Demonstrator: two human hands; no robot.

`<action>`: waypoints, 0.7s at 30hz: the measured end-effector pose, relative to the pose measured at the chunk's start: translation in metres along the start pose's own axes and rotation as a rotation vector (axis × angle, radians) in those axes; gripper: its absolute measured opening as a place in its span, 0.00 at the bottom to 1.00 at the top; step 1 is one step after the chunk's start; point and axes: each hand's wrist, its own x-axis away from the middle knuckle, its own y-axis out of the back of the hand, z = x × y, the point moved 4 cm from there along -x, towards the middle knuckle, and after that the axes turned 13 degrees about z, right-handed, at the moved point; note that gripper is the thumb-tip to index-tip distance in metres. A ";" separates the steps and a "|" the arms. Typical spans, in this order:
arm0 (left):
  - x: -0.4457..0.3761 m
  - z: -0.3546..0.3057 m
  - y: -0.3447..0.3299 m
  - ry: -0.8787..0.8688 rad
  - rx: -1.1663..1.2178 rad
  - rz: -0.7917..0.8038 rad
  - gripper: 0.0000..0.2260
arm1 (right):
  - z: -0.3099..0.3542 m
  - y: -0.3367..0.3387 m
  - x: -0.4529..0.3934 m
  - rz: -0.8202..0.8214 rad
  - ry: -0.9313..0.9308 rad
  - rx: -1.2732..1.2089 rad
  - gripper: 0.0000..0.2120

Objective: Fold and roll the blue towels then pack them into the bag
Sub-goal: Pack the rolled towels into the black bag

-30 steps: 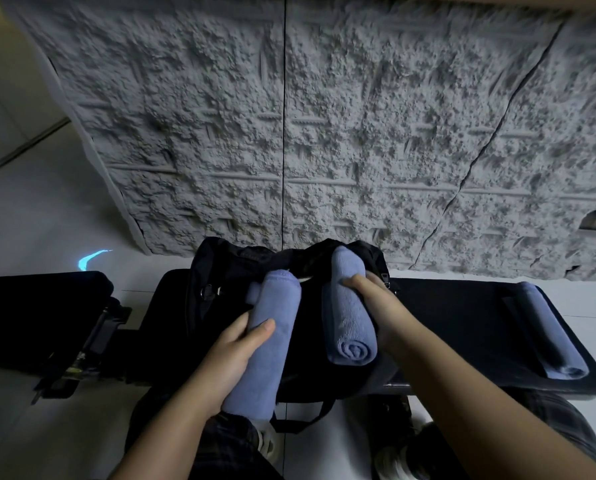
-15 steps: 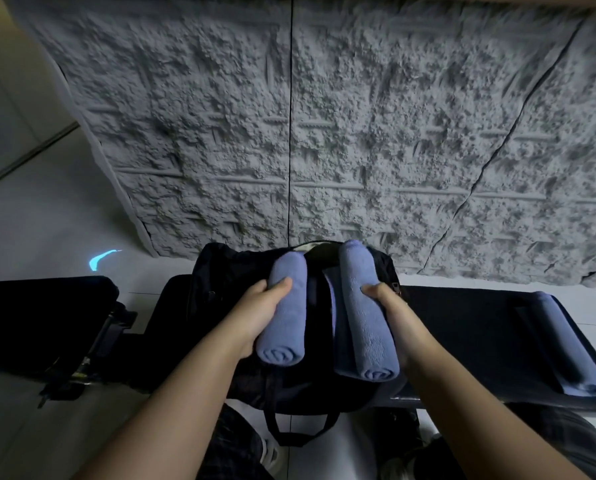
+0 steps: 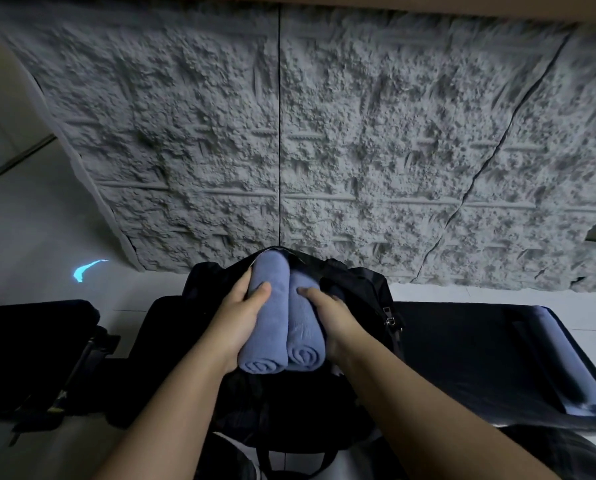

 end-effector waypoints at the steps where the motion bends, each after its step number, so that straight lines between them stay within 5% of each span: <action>1: 0.000 0.002 0.001 0.032 -0.006 0.005 0.22 | 0.000 0.003 -0.010 -0.026 0.001 -0.018 0.21; 8: -0.008 0.034 -0.006 0.184 0.002 0.031 0.23 | -0.017 0.025 -0.038 -0.083 -0.071 0.064 0.23; 14: -0.021 0.043 -0.011 0.216 0.063 0.010 0.20 | -0.026 0.018 0.000 -0.026 -0.071 0.227 0.42; 21: -0.036 0.055 -0.003 0.287 -0.013 -0.054 0.18 | -0.027 0.016 0.028 0.029 0.080 0.763 0.31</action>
